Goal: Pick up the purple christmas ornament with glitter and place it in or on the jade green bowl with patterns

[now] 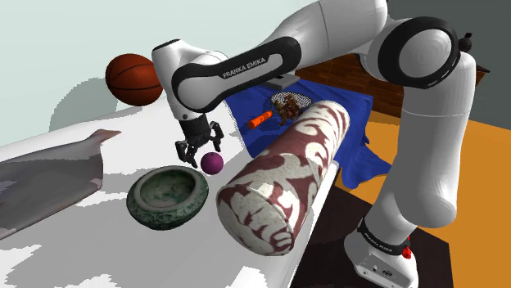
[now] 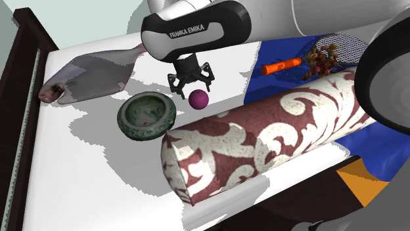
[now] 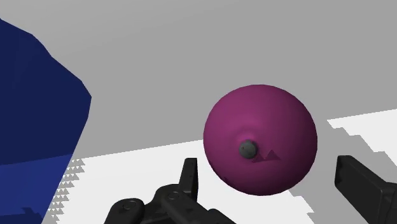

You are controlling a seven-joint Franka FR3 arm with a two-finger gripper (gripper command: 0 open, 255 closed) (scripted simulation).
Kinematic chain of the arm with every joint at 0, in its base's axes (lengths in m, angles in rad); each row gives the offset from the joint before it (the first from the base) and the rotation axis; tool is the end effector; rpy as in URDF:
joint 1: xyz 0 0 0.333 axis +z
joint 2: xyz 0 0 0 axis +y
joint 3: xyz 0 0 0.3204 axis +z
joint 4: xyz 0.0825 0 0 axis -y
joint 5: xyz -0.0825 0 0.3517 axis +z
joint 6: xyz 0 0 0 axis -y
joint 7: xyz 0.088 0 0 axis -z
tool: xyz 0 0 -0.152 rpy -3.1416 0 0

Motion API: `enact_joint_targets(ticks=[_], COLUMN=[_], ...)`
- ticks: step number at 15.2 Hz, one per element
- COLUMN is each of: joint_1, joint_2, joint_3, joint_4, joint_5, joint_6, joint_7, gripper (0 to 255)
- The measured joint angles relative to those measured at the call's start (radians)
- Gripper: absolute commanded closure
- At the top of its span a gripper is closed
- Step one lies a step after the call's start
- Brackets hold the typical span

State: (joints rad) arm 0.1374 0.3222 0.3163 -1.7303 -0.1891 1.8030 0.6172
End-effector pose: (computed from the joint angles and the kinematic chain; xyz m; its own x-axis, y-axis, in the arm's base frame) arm 0.5347 0.2211 0.3601 0.9824 -0.1150 -0.1474 -0.0859 -0.9779 0.1908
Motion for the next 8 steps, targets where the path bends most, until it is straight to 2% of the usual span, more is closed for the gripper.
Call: enact_joint_targets(ticks=[7, 8], joint_1=[-0.002, -0.002], joint_2=[0.005, 0.005], joint_3=[-0.002, -0.002], joint_4=[-0.011, -0.011], joint_5=[-0.003, -0.003], joint_6=[0.017, 0.017], joint_7=[0.000, 0.000], gripper=[0, 255])
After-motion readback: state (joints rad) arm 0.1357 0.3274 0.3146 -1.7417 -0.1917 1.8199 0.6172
